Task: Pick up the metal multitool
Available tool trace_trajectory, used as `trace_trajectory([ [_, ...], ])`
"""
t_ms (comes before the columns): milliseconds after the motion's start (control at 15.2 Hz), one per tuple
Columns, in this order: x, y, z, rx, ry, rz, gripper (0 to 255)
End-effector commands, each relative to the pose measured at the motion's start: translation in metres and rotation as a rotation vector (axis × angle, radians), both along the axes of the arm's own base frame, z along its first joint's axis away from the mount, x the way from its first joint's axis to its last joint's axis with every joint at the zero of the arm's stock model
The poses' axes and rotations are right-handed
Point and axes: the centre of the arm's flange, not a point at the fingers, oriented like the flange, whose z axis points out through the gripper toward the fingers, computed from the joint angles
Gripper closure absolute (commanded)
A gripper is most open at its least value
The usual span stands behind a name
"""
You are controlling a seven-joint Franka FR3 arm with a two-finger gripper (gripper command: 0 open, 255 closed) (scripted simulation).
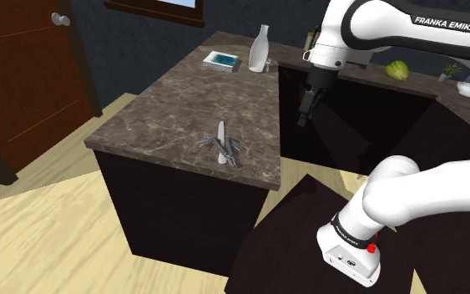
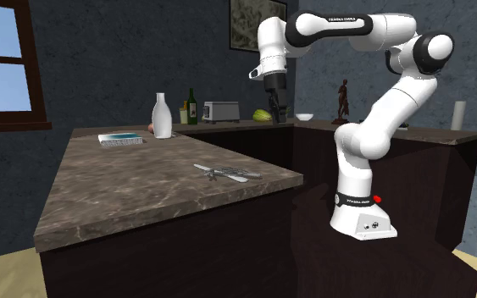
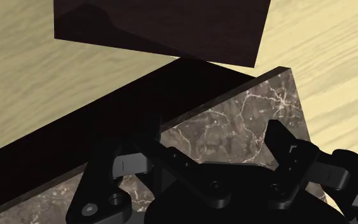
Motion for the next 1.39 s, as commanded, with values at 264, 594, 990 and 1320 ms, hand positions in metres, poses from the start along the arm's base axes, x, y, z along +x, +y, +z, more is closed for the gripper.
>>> trace_trajectory([
  [264, 0.020, 0.045, -0.014, -0.011, -0.012, -0.094, 0],
  [594, 0.050, 0.098, -0.033, -0.024, -0.027, -0.212, 0],
  [990, 0.095, 0.156, -0.055, -0.040, -0.046, -0.353, 0],
  [1320, 0.124, 0.187, -0.073, -0.050, -0.056, -0.434, 0],
])
